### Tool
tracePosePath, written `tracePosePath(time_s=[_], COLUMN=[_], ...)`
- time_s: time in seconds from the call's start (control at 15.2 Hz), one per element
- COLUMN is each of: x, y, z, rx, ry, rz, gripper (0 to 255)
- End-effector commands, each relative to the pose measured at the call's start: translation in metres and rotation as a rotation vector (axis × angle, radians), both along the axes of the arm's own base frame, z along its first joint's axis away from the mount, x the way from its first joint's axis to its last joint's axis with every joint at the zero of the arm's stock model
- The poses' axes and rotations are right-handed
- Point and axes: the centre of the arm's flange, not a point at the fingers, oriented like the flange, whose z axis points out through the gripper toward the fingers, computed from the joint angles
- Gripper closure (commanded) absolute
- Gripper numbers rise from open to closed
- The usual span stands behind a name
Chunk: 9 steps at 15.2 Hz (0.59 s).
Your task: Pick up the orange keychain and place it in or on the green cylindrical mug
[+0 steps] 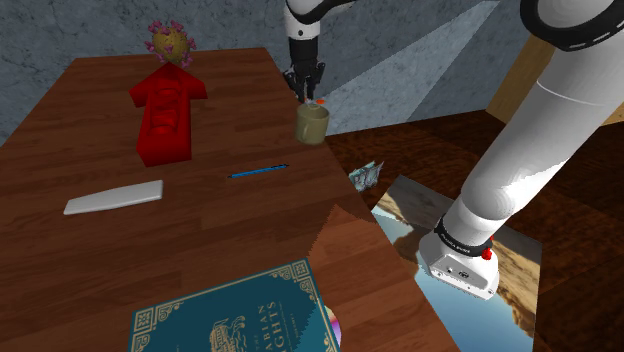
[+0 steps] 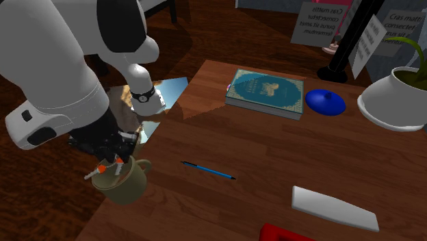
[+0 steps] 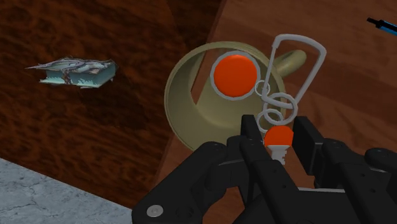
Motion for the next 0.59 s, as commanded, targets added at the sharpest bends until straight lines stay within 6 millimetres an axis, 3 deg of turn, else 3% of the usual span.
tracePosePath(time_s=[0.0,0.53], x=[0.0,0.0], y=[-0.001,-0.001], z=[-0.01,-0.053], rx=[0.0,0.0], ry=[-0.001,-0.001], rz=[0.0,0.0], gripper=[255,255])
